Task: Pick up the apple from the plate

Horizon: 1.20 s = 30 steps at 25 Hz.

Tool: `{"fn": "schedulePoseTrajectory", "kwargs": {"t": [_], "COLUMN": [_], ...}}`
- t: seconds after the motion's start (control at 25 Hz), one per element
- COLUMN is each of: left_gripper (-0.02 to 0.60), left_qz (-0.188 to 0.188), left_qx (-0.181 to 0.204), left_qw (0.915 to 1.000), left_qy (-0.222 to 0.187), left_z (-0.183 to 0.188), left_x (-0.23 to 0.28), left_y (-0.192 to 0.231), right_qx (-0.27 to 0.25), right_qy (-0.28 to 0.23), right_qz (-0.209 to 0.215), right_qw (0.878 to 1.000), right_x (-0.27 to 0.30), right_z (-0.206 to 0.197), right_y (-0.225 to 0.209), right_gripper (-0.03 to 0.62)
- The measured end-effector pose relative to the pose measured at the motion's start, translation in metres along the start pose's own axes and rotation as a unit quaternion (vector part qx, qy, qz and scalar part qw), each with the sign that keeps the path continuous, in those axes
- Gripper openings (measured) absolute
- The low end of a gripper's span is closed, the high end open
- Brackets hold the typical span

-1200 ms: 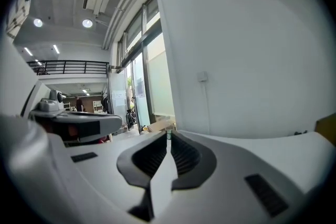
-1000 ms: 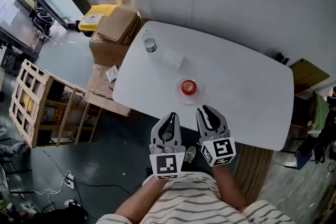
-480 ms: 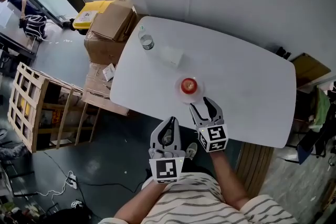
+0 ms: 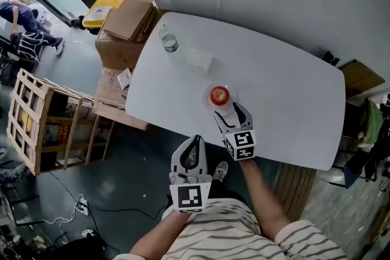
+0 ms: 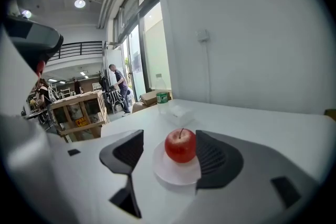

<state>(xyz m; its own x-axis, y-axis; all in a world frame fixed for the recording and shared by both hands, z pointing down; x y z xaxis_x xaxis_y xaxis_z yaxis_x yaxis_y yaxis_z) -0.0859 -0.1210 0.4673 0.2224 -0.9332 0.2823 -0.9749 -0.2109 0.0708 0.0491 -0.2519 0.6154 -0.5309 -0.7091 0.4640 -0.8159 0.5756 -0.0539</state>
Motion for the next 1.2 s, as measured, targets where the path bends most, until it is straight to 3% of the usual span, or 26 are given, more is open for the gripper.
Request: {"fn": "schedulePoseTrajectory", "kwargs": {"t": [0.44,1.2], "left_gripper": [0.005,0.005], "left_qz": [-0.003,0.007], "left_qx": [-0.004,-0.001], "left_qw": [0.9999,0.9993], "left_qy": [0.016,0.036], "left_z": [-0.011,-0.019], "left_x": [0.001,-0.001], "left_y": [0.006,0.018], "right_qx": [-0.013,-0.01], "right_qy": [0.038,0.049], "right_qz": [-0.023,-0.022], "right_qw": [0.999,0.998], "right_x": [0.041,0.079], "right_z": [-0.025,-0.042], "right_y": [-0.008,-0.014], "right_gripper": [0.325,0.344]}}
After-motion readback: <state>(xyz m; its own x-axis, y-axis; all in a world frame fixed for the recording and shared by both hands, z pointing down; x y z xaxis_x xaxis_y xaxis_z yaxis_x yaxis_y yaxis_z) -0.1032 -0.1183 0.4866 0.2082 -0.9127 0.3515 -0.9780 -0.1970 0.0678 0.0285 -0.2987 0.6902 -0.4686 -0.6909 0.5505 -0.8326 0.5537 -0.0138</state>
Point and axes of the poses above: the fingertips, and each gripper's own axes: x forward along the fingers, y to its left, z out of its top, the point moved 9 cm from there along -x, backward along the fingers, and after that the axes turned 6 degrees about -z, right-handed, at the moved point
